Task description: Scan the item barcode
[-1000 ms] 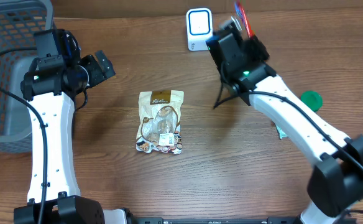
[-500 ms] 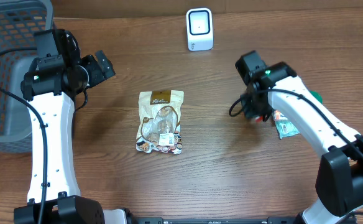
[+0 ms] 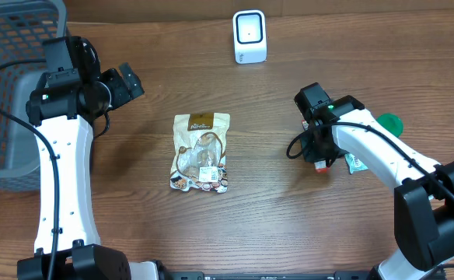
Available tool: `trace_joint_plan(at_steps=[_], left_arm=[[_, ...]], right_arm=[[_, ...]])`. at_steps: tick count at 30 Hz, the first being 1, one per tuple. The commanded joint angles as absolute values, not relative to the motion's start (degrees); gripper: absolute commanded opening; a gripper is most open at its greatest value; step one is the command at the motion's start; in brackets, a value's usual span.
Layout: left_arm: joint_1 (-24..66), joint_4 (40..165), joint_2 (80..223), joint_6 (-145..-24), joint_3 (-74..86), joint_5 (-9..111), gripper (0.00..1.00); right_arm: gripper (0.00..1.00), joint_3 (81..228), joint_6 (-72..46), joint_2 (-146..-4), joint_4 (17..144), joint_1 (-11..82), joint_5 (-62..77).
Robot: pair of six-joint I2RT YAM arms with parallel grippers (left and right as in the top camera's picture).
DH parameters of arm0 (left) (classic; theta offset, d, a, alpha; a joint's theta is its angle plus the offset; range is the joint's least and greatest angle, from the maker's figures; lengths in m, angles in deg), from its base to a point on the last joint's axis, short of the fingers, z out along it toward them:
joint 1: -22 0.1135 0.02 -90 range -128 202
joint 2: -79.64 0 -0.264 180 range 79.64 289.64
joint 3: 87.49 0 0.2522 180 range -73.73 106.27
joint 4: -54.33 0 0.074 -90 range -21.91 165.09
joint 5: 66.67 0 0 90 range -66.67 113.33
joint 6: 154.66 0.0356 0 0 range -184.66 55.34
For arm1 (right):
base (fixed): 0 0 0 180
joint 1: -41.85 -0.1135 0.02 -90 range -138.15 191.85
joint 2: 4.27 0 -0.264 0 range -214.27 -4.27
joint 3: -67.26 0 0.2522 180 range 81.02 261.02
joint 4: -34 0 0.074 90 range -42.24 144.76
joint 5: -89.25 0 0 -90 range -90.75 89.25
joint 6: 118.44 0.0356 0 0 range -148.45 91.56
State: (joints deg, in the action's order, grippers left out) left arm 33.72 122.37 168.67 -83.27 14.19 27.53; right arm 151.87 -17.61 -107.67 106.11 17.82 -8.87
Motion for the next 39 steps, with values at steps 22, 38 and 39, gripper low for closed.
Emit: trace_joint_plan(at_steps=[22, 38, 39], left_arm=[[33.6, 122.3, 167.4, -82.4, 14.9, 27.3, 1.0], [33.6, 122.3, 167.4, -82.4, 14.9, 27.4, 1.0], [33.6, 122.3, 167.4, -82.4, 14.9, 27.4, 1.0]], right_arm=[[0.41, 149.7, -7.2, -106.2, 88.5, 17.6, 11.9], [0.9, 144.8, -5.7, -106.2, 78.9, 10.8, 10.2], [0.9, 144.8, -5.7, -106.2, 79.1, 10.7, 8.9]])
